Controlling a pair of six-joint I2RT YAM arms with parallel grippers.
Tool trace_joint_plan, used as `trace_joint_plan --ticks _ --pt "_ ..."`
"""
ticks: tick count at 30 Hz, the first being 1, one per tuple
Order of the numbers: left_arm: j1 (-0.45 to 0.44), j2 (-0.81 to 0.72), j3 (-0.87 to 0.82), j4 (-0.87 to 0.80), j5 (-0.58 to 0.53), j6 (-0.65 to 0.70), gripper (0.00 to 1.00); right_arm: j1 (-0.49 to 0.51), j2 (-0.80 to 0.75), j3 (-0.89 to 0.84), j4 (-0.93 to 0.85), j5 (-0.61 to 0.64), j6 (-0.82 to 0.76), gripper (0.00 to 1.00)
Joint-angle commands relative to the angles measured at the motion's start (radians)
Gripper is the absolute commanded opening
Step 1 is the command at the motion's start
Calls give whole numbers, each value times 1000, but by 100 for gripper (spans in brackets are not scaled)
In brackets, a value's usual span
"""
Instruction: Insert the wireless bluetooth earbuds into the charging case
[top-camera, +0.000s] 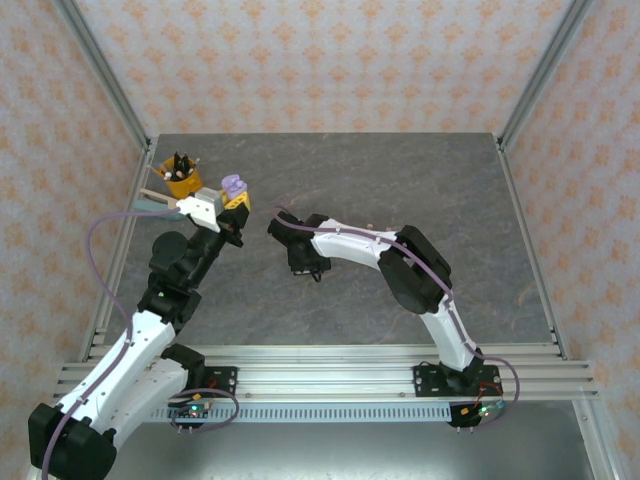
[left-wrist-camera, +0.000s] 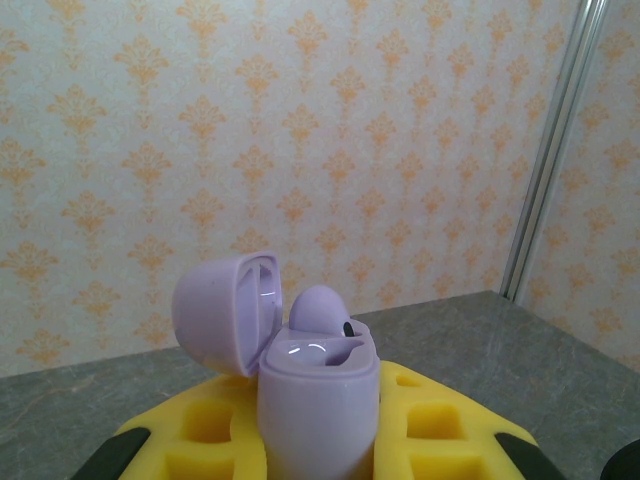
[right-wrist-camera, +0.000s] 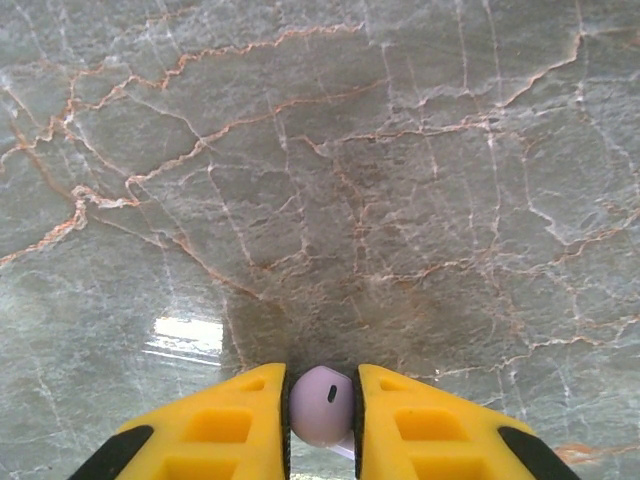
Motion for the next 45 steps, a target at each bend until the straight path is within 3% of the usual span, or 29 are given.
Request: trace_joint_plan --ticks 1,26,45 --pt "6 -2 5 46 -9 -12 0 10 -23 -35 -74 15 9 21" --pt "6 -5 5 29 -1 -16 0 -35 -216 -208 128 13 74 18" --pt "5 46 15 65 82 -33 0 -125 -569 -323 339 5 98 18"
